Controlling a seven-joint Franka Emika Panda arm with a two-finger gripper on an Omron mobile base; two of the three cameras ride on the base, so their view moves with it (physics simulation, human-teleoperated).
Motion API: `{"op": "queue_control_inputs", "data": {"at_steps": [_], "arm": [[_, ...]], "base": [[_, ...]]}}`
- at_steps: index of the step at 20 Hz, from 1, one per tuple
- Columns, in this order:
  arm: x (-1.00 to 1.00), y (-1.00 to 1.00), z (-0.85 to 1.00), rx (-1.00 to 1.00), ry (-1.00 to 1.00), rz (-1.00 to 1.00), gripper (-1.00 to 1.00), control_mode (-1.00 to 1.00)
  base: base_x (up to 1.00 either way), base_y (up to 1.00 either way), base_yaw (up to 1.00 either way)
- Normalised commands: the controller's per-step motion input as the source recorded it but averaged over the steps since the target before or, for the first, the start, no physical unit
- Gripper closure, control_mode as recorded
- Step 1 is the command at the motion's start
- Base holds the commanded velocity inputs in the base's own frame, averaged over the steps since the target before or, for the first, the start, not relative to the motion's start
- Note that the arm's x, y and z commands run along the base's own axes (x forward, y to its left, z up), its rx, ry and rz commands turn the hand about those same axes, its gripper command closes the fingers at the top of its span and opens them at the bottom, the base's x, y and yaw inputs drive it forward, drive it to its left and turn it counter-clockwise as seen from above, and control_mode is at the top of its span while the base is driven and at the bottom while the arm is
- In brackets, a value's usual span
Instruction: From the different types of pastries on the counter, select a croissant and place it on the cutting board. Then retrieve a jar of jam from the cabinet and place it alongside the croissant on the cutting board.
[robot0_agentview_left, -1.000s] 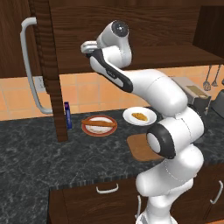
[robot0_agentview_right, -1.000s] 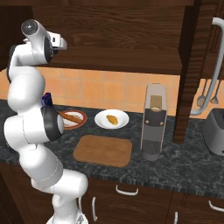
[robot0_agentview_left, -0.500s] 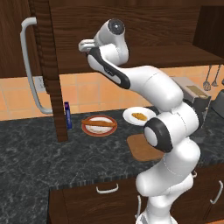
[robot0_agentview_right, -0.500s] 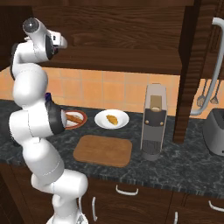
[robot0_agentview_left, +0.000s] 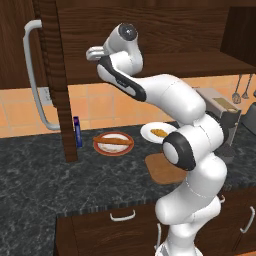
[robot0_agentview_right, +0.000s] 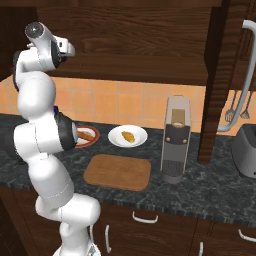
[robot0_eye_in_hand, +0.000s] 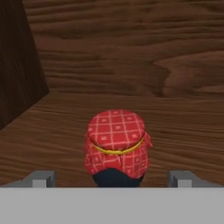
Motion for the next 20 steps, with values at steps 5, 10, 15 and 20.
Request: {"op": "queue_control_inputs", "data": {"at_steps": [5, 10, 15, 20], "arm": [[0.19, -0.01, 0.0, 0.0, 0.06, 0.02, -1.0, -1.0], [0.14, 0.13, -0.04, 0.0, 0.03, 0.0, -1.0, -1.0], [0.33, 0.05, -0.11, 0.0, 0.01, 0.01, -1.0, -1.0], [0.06, 0.0, 0.0, 0.0, 0.0, 0.01, 1.0, -1.0]], "base": [[0.0, 0.0, 0.0], [0.0, 0.0, 0.0], [0.0, 0.0, 0.0], [0.0, 0.0, 0.0]]}}
